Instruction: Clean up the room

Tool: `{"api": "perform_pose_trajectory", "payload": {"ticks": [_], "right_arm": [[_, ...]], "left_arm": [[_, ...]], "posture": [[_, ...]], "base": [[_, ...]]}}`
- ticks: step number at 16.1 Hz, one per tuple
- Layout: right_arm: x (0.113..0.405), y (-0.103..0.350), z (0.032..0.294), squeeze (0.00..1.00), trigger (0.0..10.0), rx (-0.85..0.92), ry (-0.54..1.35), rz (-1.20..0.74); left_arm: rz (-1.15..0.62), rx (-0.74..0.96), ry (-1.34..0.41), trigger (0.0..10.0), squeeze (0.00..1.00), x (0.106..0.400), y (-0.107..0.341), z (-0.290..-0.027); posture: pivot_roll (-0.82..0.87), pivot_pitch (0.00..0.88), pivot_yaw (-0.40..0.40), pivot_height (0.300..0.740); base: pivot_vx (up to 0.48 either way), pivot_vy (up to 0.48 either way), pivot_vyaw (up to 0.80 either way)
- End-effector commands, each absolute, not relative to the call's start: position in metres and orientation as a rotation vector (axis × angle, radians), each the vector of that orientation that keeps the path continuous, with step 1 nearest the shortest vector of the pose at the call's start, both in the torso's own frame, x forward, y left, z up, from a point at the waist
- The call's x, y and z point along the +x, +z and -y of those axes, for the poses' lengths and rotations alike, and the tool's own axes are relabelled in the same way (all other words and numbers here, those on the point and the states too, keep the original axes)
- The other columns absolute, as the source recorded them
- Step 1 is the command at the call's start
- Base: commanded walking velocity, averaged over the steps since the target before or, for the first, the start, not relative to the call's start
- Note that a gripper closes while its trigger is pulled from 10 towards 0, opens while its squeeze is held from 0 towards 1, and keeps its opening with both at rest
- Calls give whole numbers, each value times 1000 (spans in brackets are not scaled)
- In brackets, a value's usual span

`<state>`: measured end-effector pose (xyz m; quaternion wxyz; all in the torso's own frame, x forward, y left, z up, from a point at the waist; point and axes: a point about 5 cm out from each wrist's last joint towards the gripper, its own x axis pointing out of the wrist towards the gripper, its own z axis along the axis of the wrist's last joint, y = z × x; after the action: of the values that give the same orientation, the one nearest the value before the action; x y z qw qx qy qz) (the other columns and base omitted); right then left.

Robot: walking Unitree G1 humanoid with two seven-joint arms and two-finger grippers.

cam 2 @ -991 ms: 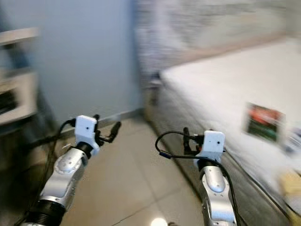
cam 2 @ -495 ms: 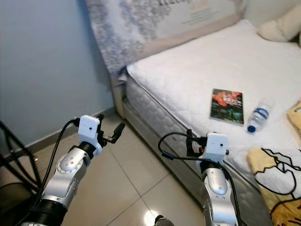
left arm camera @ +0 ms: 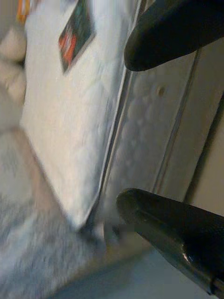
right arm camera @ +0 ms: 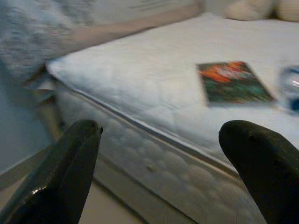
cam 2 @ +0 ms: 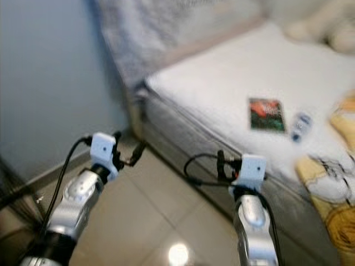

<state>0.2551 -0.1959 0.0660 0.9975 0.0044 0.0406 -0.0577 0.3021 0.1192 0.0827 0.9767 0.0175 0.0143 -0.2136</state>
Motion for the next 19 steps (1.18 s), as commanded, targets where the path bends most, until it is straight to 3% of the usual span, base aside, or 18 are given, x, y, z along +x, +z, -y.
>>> {"api": "perform_pose_trajectory", "payload": {"ticks": [1, 7, 11, 17, 19], "right_arm": [[255, 67, 197, 0, 10000, 19, -130, -75], [252, 70, 203, 0, 10000, 21, -186, -38], [248, 72, 212, 0, 10000, 38, -240, -24], [244, 69, 206, 0, 10000, -43, -162, -53], [244, 69, 206, 0, 10000, -48, -161, -51]], "left_arm": [[-35, 48, -453, 10000, 0, 301, 81, -118], [-35, 70, -432, 10000, 0, 303, 81, -122], [-39, -124, -241, 10000, 0, 307, 85, -146], [-18, -31, -336, 10000, 0, 304, 87, -131], [-5, 0, -355, 10000, 0, 304, 88, -129]], "posture": [[-56, 0, 46, 740], [-59, 0, 50, 740], [-60, 0, 48, 740], [-67, 0, 42, 740], [-69, 0, 43, 740]], "base": [[0, 0, -581], [0, 0, -601], [0, 0, -613], [0, 0, -653], [0, -424, -656]]}}
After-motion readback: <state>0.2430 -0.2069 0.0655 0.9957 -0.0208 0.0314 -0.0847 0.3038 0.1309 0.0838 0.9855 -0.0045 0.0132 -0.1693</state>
